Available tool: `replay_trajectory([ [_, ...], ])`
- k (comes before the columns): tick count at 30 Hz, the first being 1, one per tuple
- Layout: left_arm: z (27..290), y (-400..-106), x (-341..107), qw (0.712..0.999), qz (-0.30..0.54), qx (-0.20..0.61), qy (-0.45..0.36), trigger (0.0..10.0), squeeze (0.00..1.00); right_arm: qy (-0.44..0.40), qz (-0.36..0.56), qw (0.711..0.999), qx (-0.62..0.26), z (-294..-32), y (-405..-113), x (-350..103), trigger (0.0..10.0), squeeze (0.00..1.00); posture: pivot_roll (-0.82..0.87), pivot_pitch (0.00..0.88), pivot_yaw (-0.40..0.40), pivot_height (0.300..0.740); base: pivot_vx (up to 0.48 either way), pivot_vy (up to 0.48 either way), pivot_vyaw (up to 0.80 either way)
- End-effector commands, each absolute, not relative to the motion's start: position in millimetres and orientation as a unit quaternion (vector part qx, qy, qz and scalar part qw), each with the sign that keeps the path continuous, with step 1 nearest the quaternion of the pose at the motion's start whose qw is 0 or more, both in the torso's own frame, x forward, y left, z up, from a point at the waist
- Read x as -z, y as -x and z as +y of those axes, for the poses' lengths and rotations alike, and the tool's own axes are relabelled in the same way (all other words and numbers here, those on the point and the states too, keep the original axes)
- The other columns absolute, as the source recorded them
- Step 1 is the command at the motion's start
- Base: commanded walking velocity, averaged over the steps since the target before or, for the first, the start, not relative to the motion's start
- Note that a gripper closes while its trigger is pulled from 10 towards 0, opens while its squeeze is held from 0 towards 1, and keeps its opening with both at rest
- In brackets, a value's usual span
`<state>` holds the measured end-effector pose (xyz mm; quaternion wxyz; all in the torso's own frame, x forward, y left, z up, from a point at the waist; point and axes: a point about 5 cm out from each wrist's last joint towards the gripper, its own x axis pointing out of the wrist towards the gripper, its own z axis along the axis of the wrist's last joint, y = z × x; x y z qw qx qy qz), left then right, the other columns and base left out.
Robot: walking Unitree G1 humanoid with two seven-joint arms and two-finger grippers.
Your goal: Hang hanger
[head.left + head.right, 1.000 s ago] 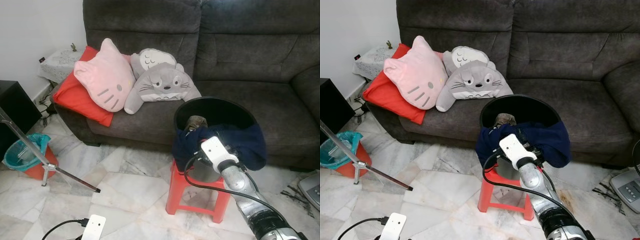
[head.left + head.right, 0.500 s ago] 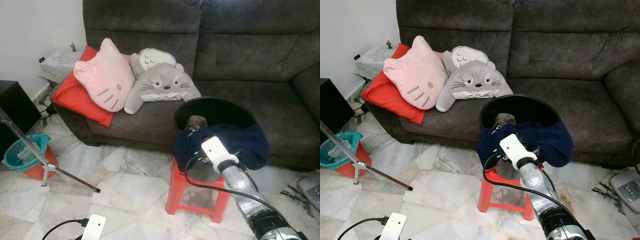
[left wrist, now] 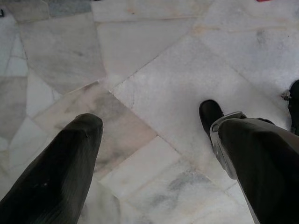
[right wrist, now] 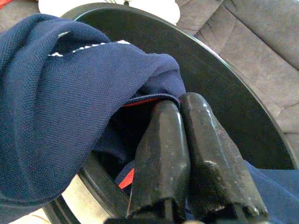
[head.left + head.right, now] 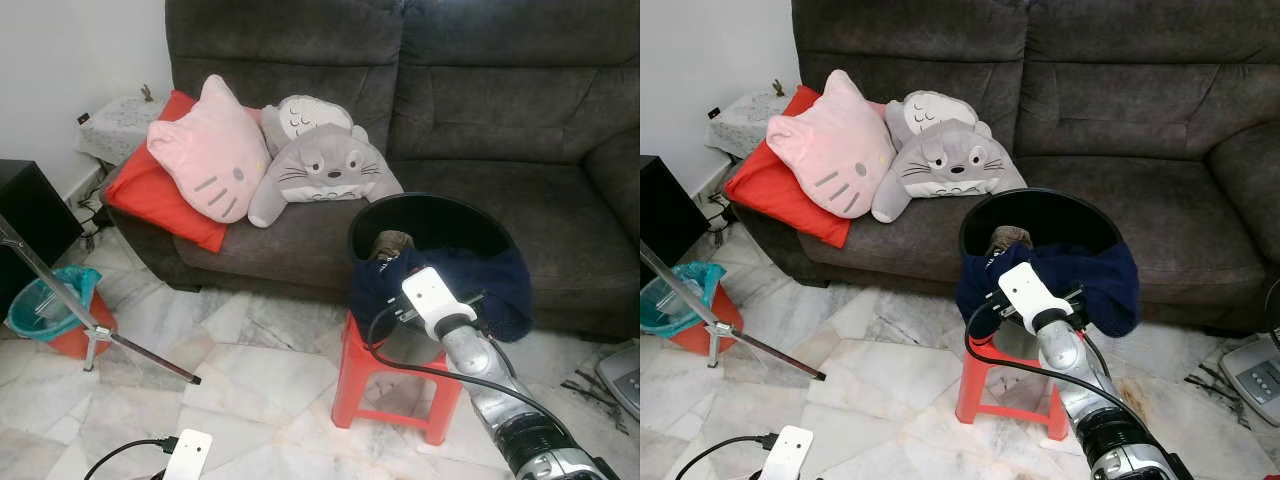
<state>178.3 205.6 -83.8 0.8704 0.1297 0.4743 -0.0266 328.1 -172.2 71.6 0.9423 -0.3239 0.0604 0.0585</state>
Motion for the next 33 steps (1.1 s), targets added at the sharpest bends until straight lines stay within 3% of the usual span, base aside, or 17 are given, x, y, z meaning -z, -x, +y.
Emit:
replay_trajectory([
  [1, 206, -176, 85, 0.868, 0.476, 0.029, -0.137, 10.0, 0.0, 0.317, 0.036, 0.946, -0.057, -172, -333, -85, 0.0, 0.0, -0.03, 0.0, 0.059, 0.74, 0.0, 0.0, 0.0],
  [12, 206, -177, 85, 0.868, 0.476, 0.028, -0.136, 10.0, 0.0, 0.33, -0.089, 0.935, -0.09, -168, -351, -164, 0.0, 0.0, -0.05, 0.0, 0.06, 0.74, 0.0, 0.0, 0.0],
  [18, 205, -176, 85, 0.868, 0.477, 0.028, -0.135, 10.0, 0.0, 0.318, -0.121, 0.928, -0.156, -147, -347, -188, 0.0, 0.0, -0.04, 0.0, 0.059, 0.74, 0.0, 0.0, 0.0],
  [20, 205, -176, 85, 0.868, 0.477, 0.027, -0.134, 10.0, 0.0, 0.304, -0.131, 0.917, -0.224, -130, -339, -198, 0.0, 0.0, -0.04, 0.0, 0.059, 0.74, 0.0, 0.0, 0.0],
  [28, 205, -176, 85, 0.868, 0.478, 0.027, -0.133, 10.0, 0.0, 0.278, -0.095, 0.909, -0.296, -127, -322, -201, 0.0, 0.0, -0.05, 0.0, 0.058, 0.74, 0.0, 0.0, 0.0],
  [33, 205, -176, 85, 0.868, 0.478, 0.028, -0.132, 10.0, 0.0, 0.294, 0.003, 0.918, -0.265, -147, -312, -178, 0.0, 0.0, -0.05, 0.0, 0.057, 0.74, 0.0, 0.0, 0.0],
])
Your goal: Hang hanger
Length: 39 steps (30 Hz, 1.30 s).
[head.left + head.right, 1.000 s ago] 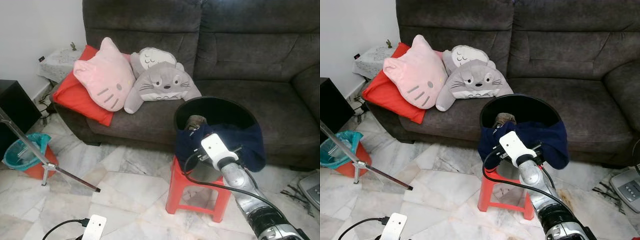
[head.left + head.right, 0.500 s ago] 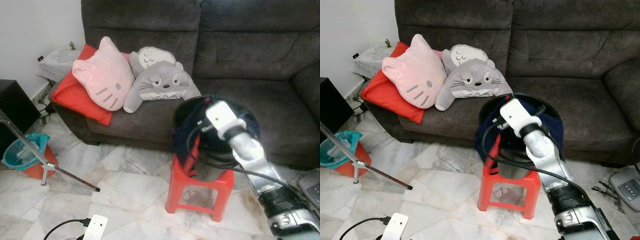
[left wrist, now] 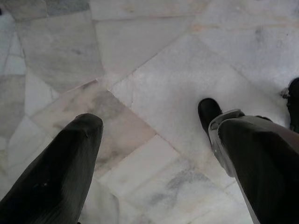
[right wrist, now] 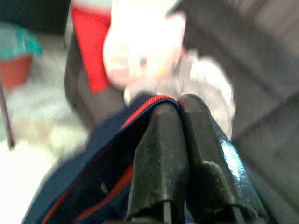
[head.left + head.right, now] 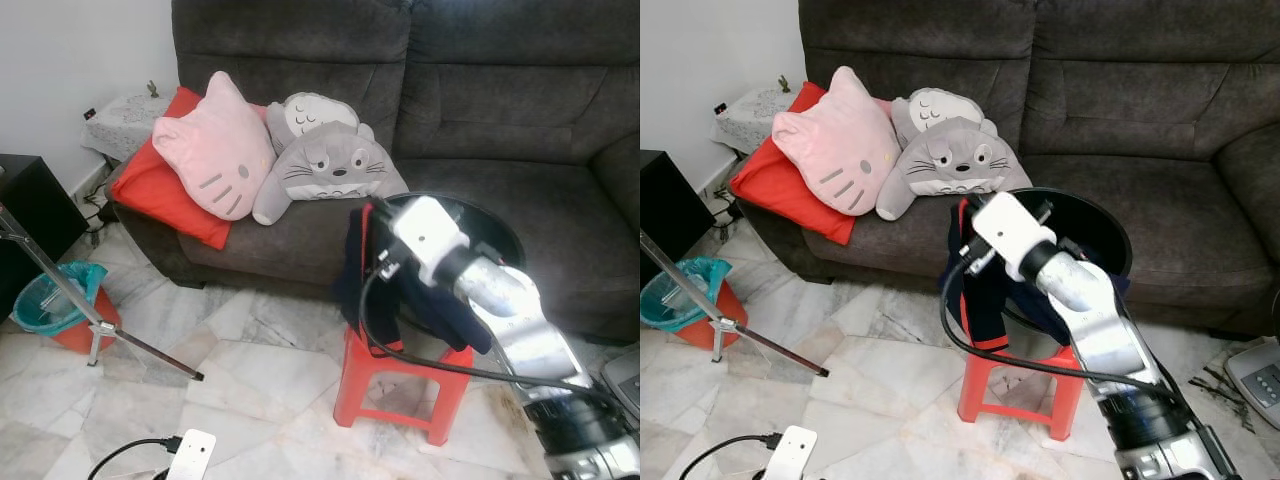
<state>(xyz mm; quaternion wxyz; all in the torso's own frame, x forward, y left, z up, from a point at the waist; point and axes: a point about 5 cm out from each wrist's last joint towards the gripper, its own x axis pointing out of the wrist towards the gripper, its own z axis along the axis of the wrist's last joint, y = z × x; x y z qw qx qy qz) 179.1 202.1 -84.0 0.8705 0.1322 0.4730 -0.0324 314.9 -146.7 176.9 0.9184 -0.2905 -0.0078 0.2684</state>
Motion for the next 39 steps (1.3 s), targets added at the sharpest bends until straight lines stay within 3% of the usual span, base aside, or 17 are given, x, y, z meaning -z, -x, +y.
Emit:
replay_trajectory([
  [1, 205, -176, 85, 0.868, 0.478, 0.028, -0.132, 10.0, 0.0, 0.289, 0.014, 0.92, -0.264, -149, -309, -175, 0.0, 0.0, -0.05, 0.0, 0.057, 0.74, 0.0, 0.0, 0.0],
  [7, 206, -176, 85, 0.867, 0.479, 0.029, -0.135, 10.0, 0.0, 0.292, 0.071, 0.912, -0.278, -156, -281, -161, 0.0, 0.0, -0.06, 0.0, 0.061, 0.74, 0.0, 0.0, 0.0],
  [17, 205, -176, 85, 0.867, 0.479, 0.031, -0.135, 10.0, 0.0, 0.349, 0.14, 0.892, -0.252, -174, -272, -150, 0.0, 0.0, -0.06, 0.0, 0.059, 0.74, 0.0, 0.0, 0.0],
  [29, 204, -177, 85, 0.868, 0.478, 0.03, -0.135, 10.0, 0.0, 0.264, 0.167, 0.948, -0.064, -206, -283, -124, 0.0, 0.0, -0.05, 0.0, 0.054, 0.74, 0.0, 0.0, 0.0],
  [39, 206, -176, 85, 0.867, 0.478, 0.031, -0.139, 10.0, 0.0, 0.209, 0.14, 0.967, -0.03, -191, -274, -116, 0.0, 0.0, -0.05, 0.0, 0.057, 0.74, 0.0, 0.0, 0.0],
])
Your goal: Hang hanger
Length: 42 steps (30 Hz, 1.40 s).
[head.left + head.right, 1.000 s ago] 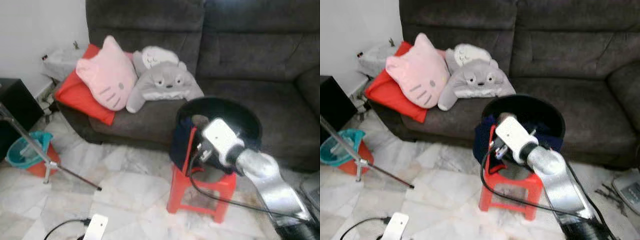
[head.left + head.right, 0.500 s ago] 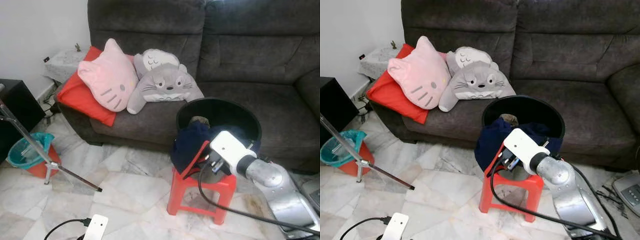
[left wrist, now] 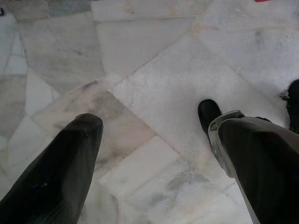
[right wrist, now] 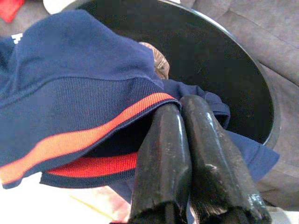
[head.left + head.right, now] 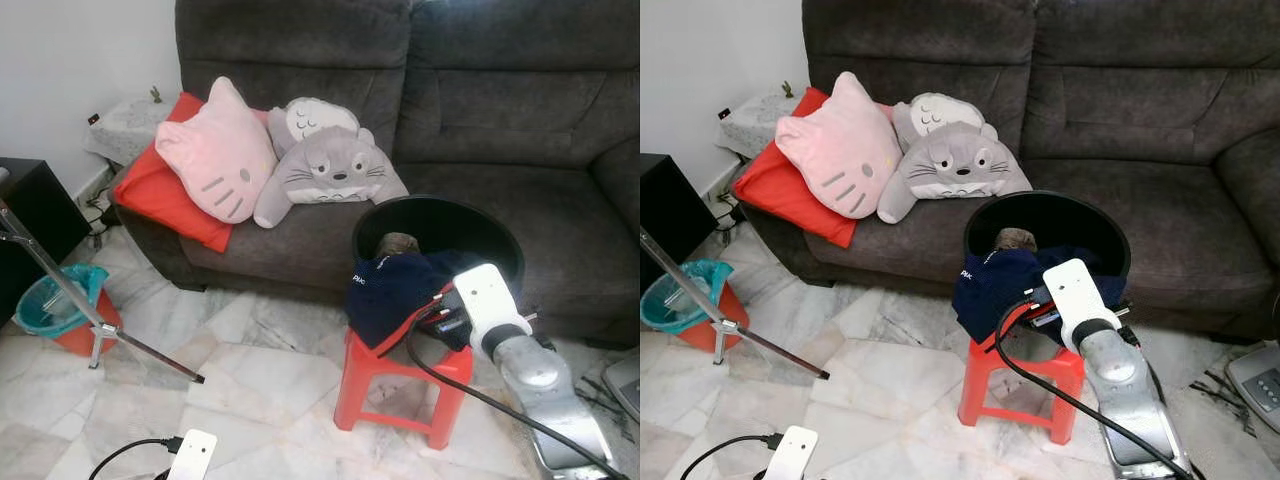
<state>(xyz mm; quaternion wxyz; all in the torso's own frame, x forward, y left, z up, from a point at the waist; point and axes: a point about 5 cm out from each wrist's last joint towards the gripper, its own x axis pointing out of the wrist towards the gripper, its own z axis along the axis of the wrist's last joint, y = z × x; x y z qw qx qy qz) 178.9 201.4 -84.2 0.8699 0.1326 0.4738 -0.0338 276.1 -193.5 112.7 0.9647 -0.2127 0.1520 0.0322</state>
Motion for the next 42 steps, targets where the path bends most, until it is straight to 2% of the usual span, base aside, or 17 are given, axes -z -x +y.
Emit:
replay_trajectory([
  [1, 206, -176, 85, 0.867, 0.478, 0.032, -0.139, 10.0, 0.0, 0.206, 0.144, 0.967, -0.031, -190, -273, -113, 0.0, 0.0, -0.05, 0.0, 0.057, 0.74, 0.0, 0.0, 0.0],
  [8, 206, -175, 85, 0.866, 0.479, 0.035, -0.141, 10.0, 0.0, 0.173, 0.182, 0.968, 0.0, -190, -264, -91, 0.0, 0.0, -0.05, 0.0, 0.055, 0.74, 0.0, 0.0, 0.0],
  [9, 206, -175, 85, 0.866, 0.479, 0.035, -0.141, 10.0, 0.0, 0.173, 0.188, 0.967, 0.004, -191, -263, -88, 1.7, 0.0, -0.04, 0.0, 0.055, 0.74, 0.0, 0.0, 0.0],
  [10, 206, -175, 85, 0.866, 0.479, 0.035, -0.141, 10.0, 0.0, 0.173, 0.191, 0.966, 0.006, -192, -262, -86, 1.7, 0.0, -0.04, 0.0, 0.054, 0.74, 0.0, 0.0, 0.0],
  [11, 206, -175, 85, 0.866, 0.479, 0.035, -0.141, 10.0, 0.0, 0.169, 0.197, 0.966, 0.014, -194, -261, -84, 3.3, 0.0, -0.04, 0.0, 0.054, 0.74, 0.0, 0.0, 0.0],
  [17, 206, -174, 86, 0.865, 0.48, 0.036, -0.141, 10.0, 0.0, 0.165, 0.19, 0.967, 0.027, -198, -262, -87, 4.8, 0.0, -0.05, 0.0, 0.055, 0.74, 0.0, 0.0, 0.0],
  [18, 205, -174, 86, 0.865, 0.48, 0.036, -0.141, 10.0, 0.0, 0.164, 0.186, 0.968, 0.034, -199, -262, -89, 5.3, 0.0, -0.05, 0.0, 0.055, 0.74, 0.0, 0.0, 0.0],
  [19, 205, -174, 86, 0.865, 0.48, 0.036, -0.141, 10.0, 0.0, 0.164, 0.185, 0.968, 0.036, -200, -262, -89, 7.1, 0.0, -0.05, 0.0, 0.055, 0.74, 0.0, 0.0, 0.0],
  [21, 205, -174, 86, 0.865, 0.48, 0.036, -0.141, 10.0, 0.0, 0.161, 0.183, 0.969, 0.039, -201, -262, -90, 8.2, 0.0, -0.05, 0.0, 0.056, 0.74, 0.0, 0.0, 0.0],
  [23, 206, -174, 86, 0.865, 0.481, 0.037, -0.141, 10.0, 0.0, 0.157, 0.184, 0.97, 0.04, -202, -262, -89, 8.2, 0.0, -0.05, 0.0, 0.056, 0.74, 0.0, 0.0, 0.0],
  [24, 206, -174, 86, 0.865, 0.48, 0.037, -0.142, 10.0, 0.0, 0.152, 0.183, 0.97, 0.042, -202, -262, -89, 6.6, 1.0, -0.05, 0.0, 0.056, 0.74, 0.0, 0.0, 0.0],
  [25, 206, -174, 86, 0.865, 0.48, 0.036, -0.142, 10.0, 0.0, 0.151, 0.182, 0.971, 0.042, -201, -262, -89, 5.7, 1.0, -0.05, 0.0, 0.057, 0.74, 0.0, 0.0, 0.0],
  [27, 206, -174, 86, 0.865, 0.48, 0.036, -0.142, 10.0, 0.0, 0.152, 0.182, 0.971, 0.04, -201, -263, -90, 5.7, 1.0, -0.05, 0.0, 0.057, 0.74, 0.0, 0.0, 0.0],
  [32, 205, -174, 86, 0.865, 0.479, 0.036, -0.142, 10.0, 0.0, 0.147, 0.183, 0.972, 0.031, -197, -264, -90, 7.1, 1.0, -0.04, 0.0, 0.056, 0.74, 0.0, 0.0, 0.0],
  [35, 205, -175, 86, 0.865, 0.479, 0.037, -0.142, 10.0, 0.0, 0.15, 0.188, 0.97, 0.03, -197, -264, -89, 6.0, 1.0, -0.04, 0.0, 0.057, 0.74, 0.0, 0.0, 0.0],
  [41, 205, -175, 86, 0.865, 0.479, 0.038, -0.143, 10.0, 0.0, 0.156, 0.196, 0.968, 0.033, -198, -263, -87, 5.8, 1.0, -0.04, 0.0, 0.057, 0.74, 0.0, 0.0, 0.0],
  [42, 205, -175, 86, 0.865, 0.479, 0.038, -0.143, 10.0, 0.0, 0.158, 0.198, 0.967, 0.033, -198, -263, -87, 6.4, 0.0, -0.04, 0.0, 0.057, 0.74, 0.0, 0.0, 0.0],
])
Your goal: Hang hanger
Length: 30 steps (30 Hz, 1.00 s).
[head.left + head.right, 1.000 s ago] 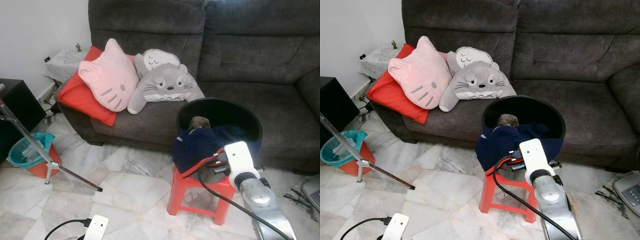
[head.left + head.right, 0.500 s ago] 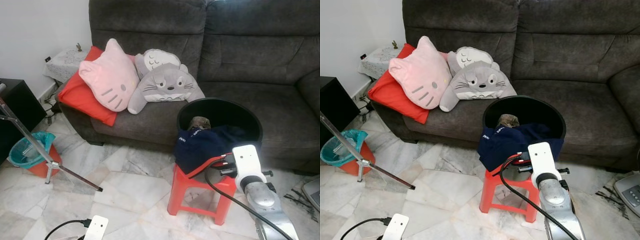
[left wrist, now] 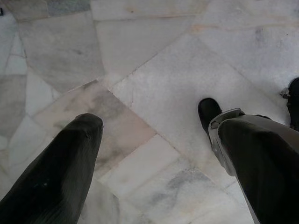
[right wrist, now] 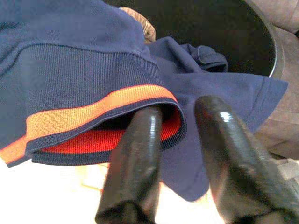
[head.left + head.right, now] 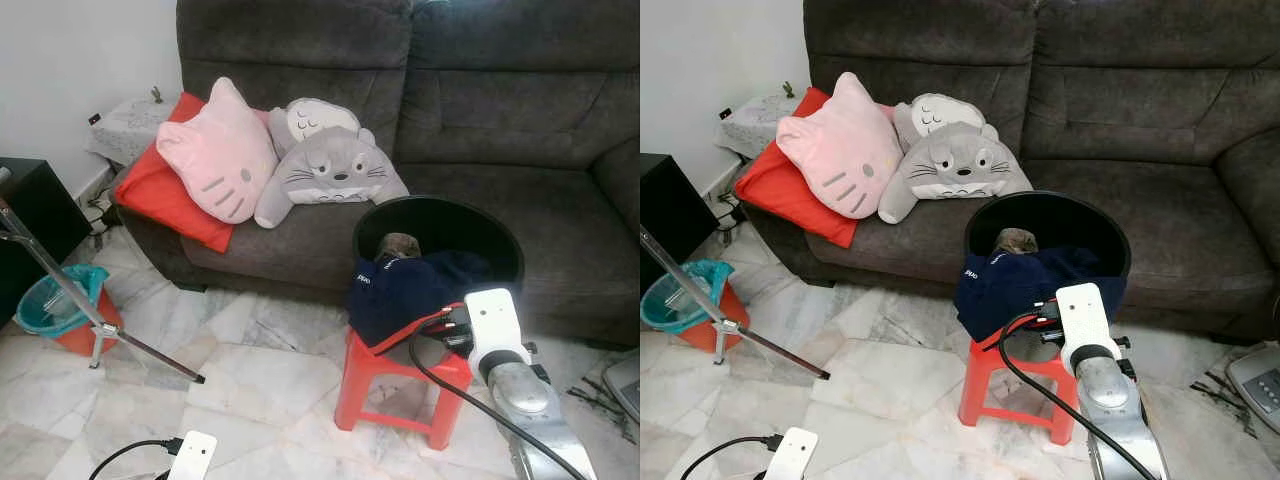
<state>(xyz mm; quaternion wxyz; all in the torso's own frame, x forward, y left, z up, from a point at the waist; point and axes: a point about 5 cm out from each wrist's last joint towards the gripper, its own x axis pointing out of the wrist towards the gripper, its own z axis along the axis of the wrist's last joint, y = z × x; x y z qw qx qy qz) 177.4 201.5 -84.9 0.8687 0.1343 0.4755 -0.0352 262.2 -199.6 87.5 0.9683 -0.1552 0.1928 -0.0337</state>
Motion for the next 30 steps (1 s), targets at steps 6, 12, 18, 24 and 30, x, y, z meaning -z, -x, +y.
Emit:
replay_trajectory([
  [6, 204, -175, 85, 0.866, 0.478, 0.038, -0.143, 10.0, 0.0, 0.177, 0.198, 0.964, 0.029, -199, -264, -86, 7.5, 0.0, -0.04, 0.0, 0.058, 0.74, 0.0, 0.0, 0.0],
  [12, 204, -175, 85, 0.866, 0.478, 0.038, -0.143, 10.0, 0.0, 0.197, 0.192, 0.961, 0.028, -200, -267, -88, 7.7, 0.0, -0.04, 0.0, 0.057, 0.74, 0.0, 0.0, 0.0],
  [18, 204, -176, 85, 0.866, 0.477, 0.038, -0.144, 10.0, 0.0, 0.218, 0.16, 0.962, 0.023, -200, -272, -96, 7.1, 0.0, -0.04, 0.0, 0.058, 0.74, 0.0, 0.0, 0.0],
  [24, 204, -176, 85, 0.866, 0.476, 0.038, -0.145, 10.0, 0.0, 0.235, 0.142, 0.962, 0.014, -199, -275, -100, 6.6, 0.0, -0.04, 0.0, 0.06, 0.74, 0.0, 0.0, 0.0],
  [30, 204, -176, 85, 0.866, 0.477, 0.039, -0.145, 10.0, 0.0, 0.248, 0.182, 0.952, -0.005, -197, -272, -88, 7.5, 0.0, -0.04, 0.0, 0.059, 0.74, 0.0, 0.0, 0.0],
])
